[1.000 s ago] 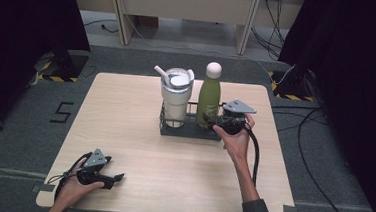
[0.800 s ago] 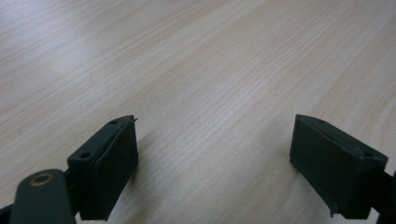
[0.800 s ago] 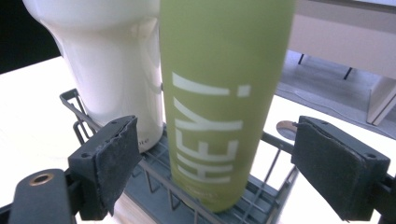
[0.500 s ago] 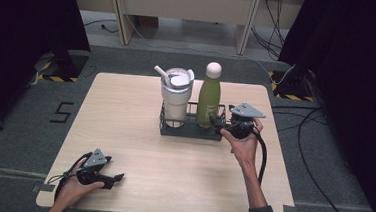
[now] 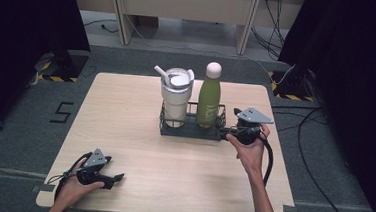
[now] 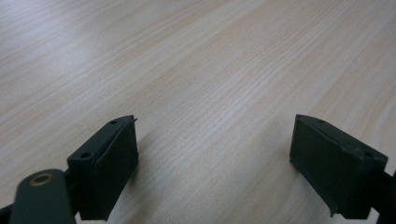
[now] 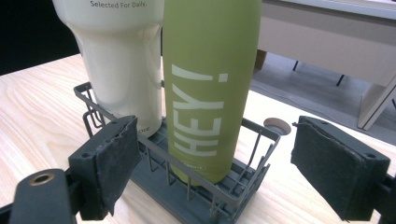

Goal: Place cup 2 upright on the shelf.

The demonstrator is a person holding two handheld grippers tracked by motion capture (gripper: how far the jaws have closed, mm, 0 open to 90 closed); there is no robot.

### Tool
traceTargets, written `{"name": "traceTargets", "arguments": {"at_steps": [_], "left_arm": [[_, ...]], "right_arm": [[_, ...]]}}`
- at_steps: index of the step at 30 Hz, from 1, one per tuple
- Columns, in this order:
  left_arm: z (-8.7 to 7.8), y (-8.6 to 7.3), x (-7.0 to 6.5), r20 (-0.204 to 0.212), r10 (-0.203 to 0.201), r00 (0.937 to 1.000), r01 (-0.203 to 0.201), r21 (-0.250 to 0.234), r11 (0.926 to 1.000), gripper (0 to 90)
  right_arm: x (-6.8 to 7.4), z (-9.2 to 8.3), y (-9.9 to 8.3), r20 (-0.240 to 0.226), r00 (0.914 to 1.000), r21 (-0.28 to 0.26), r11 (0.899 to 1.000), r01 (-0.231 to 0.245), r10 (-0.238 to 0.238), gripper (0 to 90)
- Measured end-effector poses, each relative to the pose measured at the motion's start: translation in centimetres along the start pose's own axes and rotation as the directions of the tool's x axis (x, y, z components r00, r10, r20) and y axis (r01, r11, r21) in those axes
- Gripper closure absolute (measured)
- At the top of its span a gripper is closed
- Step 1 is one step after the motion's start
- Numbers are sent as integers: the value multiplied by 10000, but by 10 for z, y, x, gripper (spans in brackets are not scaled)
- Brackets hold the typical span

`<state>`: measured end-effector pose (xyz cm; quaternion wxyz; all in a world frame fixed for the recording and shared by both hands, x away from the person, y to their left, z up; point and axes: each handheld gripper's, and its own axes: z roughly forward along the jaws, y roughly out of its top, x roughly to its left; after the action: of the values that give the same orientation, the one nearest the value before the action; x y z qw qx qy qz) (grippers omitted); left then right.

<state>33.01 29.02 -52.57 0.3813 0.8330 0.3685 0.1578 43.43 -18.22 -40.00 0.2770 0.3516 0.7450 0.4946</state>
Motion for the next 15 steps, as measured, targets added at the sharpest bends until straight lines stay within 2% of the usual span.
{"name": "traceTargets", "arguments": {"at_steps": [10,13,15], "left_arm": [[0,0,0,2,-2,10000,2,1,10000,146],[0,0,0,-8,-1,10000,1,-1,10000,146],[0,0,0,-9,1,10000,-1,0,10000,145]], "right_arm": [[-3,-9,-12,71,9999,151,9998,-114,113,152],[-2,-14,-15,189,9998,173,9998,-8,5,151],[-1,-17,-16,91,9999,142,9999,-45,44,152]]}}
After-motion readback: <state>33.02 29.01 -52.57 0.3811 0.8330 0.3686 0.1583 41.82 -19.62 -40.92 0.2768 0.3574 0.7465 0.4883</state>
